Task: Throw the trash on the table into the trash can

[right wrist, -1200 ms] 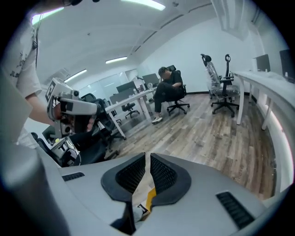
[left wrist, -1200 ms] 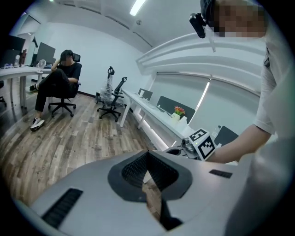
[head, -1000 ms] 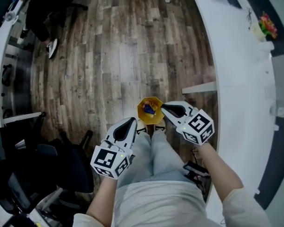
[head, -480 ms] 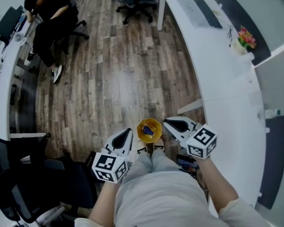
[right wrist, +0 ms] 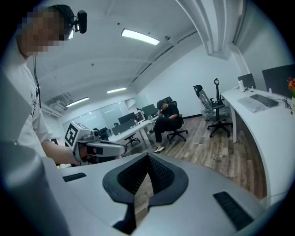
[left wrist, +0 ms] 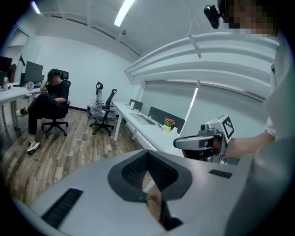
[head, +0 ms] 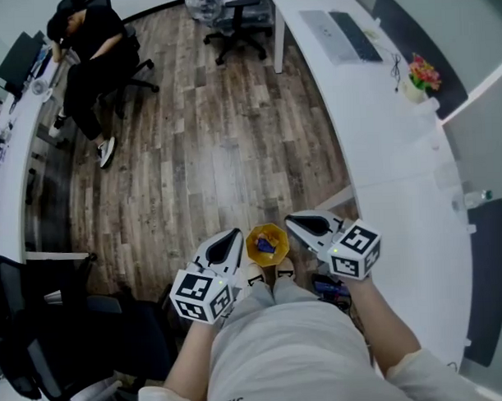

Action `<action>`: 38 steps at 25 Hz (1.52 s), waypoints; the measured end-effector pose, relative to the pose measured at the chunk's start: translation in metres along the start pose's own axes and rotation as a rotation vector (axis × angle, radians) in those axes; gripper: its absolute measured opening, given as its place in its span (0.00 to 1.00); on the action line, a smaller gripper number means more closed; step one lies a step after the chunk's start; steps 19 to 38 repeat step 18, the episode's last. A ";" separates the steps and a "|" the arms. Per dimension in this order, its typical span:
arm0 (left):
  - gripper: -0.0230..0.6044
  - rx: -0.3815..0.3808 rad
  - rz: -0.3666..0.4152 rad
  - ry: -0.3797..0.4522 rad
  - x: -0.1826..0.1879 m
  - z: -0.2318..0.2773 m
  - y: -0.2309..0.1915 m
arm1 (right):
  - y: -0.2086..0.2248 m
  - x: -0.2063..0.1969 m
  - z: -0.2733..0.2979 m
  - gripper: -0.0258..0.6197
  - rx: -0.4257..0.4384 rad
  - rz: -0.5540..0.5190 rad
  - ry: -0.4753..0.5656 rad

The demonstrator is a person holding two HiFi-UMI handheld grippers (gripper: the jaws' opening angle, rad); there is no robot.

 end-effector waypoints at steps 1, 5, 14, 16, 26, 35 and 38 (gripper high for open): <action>0.04 -0.003 0.000 -0.002 0.001 0.001 0.000 | 0.000 0.002 -0.001 0.09 0.006 0.001 0.002; 0.04 -0.021 0.016 -0.008 0.004 0.005 0.008 | -0.001 0.003 -0.006 0.09 0.027 0.001 0.011; 0.04 -0.048 0.044 -0.030 0.004 0.010 0.026 | -0.004 0.001 -0.019 0.09 0.053 -0.009 0.008; 0.04 -0.048 0.043 -0.033 0.002 0.009 0.028 | -0.003 -0.002 -0.023 0.09 0.052 -0.003 0.005; 0.04 -0.044 0.039 -0.035 0.000 0.007 0.030 | -0.001 -0.006 -0.028 0.09 0.052 0.002 0.001; 0.04 -0.044 0.039 -0.035 0.000 0.007 0.030 | -0.001 -0.006 -0.028 0.09 0.052 0.002 0.001; 0.04 -0.044 0.039 -0.035 0.000 0.007 0.030 | -0.001 -0.006 -0.028 0.09 0.052 0.002 0.001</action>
Point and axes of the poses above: the fingertips, and each gripper's own axes: z forward along the fingers, y to its right, x out of its top, the point moved 1 cm from there along -z, backward along the fingers, and after that the axes turned 7 degrees about z, right-handed, at the moved point
